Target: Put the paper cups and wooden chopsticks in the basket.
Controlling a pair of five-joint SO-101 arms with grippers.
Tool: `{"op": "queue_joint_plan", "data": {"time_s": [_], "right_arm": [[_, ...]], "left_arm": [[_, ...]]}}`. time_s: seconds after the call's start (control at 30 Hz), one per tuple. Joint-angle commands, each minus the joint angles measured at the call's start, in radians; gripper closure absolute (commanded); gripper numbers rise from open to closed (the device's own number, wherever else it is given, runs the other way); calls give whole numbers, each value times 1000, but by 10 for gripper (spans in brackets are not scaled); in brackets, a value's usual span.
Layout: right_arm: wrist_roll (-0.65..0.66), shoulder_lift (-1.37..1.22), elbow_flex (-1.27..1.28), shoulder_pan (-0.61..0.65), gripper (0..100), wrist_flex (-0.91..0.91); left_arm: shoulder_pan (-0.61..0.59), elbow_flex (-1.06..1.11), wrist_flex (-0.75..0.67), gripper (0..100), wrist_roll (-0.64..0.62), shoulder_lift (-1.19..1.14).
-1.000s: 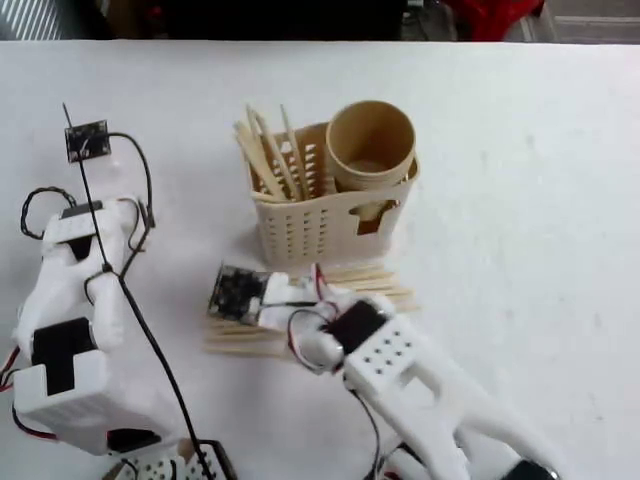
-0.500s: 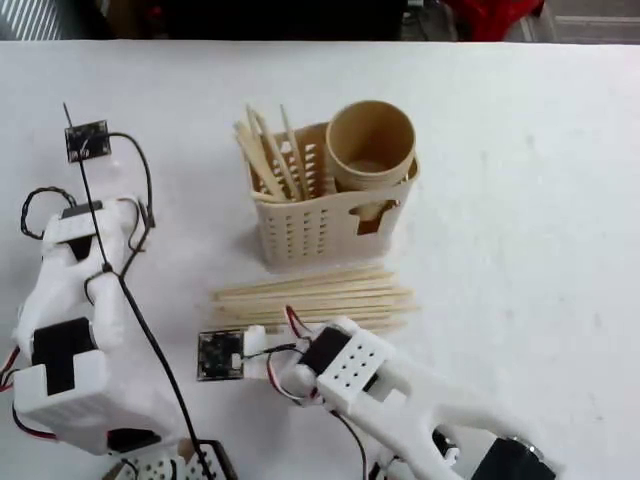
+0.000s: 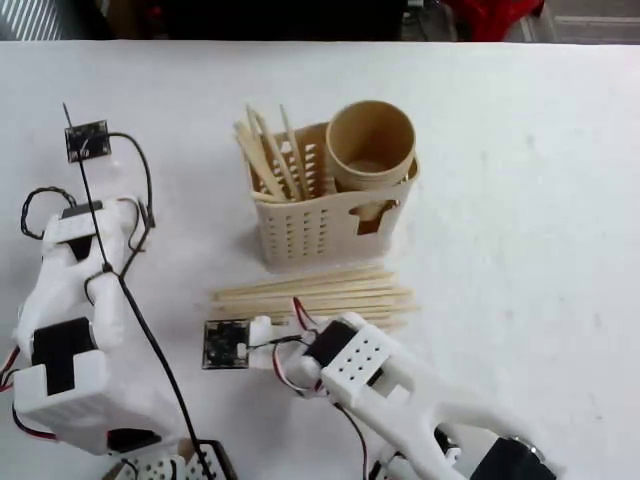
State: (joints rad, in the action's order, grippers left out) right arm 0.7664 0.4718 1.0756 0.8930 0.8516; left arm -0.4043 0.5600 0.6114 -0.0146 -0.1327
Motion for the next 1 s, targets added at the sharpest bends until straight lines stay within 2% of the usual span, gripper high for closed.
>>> {"op": "queue_joint_plan", "data": {"time_s": [0.0, 0.27, 0.57, 0.7, 0.77, 0.97], "right_arm": [[12, 2, -6, -15, 903, -15], [12, -13, -12, -15, 902, -28], [9, -243, -140, -15, 903, -53], [8, -312, -155, -15, 937, -73], [3, -306, -160, -16, 988, -59], [-40, -168, -158, -16, 983, 51]], "left_arm": [[13, -21, -14, 845, 11, 4], [13, -21, -14, 845, 11, 4], [13, -21, -15, 845, 11, 4], [13, -21, -15, 845, 11, 4], [13, -21, -17, 845, 11, 4], [13, -21, -17, 845, 11, 4]]}}
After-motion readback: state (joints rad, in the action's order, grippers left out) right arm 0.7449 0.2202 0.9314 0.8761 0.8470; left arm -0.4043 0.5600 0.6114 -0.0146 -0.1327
